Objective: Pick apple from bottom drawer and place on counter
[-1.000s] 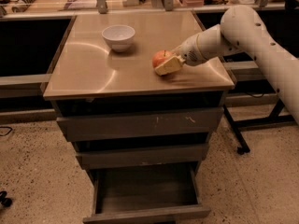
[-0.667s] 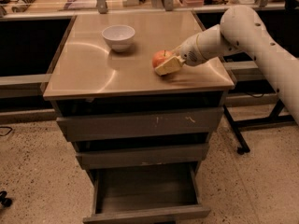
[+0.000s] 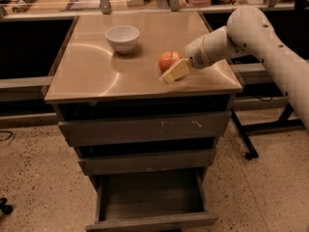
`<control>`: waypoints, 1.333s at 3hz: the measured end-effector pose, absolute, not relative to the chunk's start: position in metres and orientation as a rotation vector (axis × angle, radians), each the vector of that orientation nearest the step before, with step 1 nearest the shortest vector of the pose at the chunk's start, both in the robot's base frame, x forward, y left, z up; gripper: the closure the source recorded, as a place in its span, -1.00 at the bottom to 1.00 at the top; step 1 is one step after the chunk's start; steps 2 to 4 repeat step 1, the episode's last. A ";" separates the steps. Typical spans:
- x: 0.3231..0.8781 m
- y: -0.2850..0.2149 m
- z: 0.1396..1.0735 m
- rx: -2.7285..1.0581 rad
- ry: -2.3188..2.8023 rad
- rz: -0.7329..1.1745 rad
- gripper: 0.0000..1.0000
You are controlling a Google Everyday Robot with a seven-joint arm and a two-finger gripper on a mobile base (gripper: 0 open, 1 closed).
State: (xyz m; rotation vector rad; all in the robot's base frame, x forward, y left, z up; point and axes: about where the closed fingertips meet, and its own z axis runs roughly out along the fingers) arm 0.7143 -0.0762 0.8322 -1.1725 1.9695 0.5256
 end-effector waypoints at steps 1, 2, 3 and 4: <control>0.714 -0.076 0.832 -1.173 1.969 0.526 -1.00; 0.714 -0.076 0.832 -1.173 1.969 0.526 -1.00; 0.714 -0.076 0.832 -1.173 1.969 0.526 -1.00; 0.714 -0.076 0.832 -1.173 1.969 0.526 -1.00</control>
Offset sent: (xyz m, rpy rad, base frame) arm 0.0000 0.0000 0.0000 0.0000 0.0000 0.0000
